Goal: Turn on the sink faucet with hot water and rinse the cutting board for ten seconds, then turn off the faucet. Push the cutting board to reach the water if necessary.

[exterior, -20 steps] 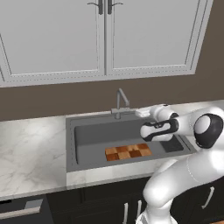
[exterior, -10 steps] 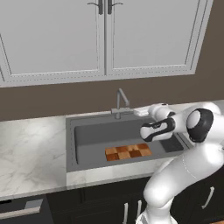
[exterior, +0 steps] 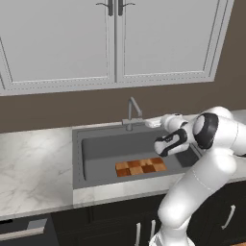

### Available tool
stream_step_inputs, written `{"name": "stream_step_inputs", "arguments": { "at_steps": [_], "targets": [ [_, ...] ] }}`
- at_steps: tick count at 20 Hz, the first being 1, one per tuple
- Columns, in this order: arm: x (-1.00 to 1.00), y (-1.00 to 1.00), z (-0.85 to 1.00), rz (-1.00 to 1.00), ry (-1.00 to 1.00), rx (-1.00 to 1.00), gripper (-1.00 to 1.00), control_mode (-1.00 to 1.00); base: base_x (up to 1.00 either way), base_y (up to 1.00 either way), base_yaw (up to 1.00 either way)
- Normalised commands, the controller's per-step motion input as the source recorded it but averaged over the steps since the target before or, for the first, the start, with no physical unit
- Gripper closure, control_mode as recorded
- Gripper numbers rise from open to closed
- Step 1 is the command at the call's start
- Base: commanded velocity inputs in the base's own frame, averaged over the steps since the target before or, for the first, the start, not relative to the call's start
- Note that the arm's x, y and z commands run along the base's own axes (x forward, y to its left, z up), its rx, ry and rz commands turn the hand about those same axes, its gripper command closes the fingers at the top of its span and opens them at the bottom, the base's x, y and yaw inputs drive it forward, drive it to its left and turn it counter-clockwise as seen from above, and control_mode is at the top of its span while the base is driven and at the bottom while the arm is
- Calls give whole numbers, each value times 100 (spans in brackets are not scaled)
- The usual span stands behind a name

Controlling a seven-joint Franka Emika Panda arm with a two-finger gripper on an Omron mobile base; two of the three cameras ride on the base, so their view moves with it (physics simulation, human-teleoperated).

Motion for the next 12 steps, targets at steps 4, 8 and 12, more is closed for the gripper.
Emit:
{"name": "stream_step_inputs", "arguments": {
  "at_steps": [4, 8, 12],
  "targets": [
    [8, 0, -21, 0, 0, 0, -100, -100, 0, 0, 0],
    [9, 0, -18, 0, 0, 0, -100, -100, 0, 0, 0],
    [5, 4, -15, 0, 0, 0, -100, -100, 0, 0, 0]
  ]
}}
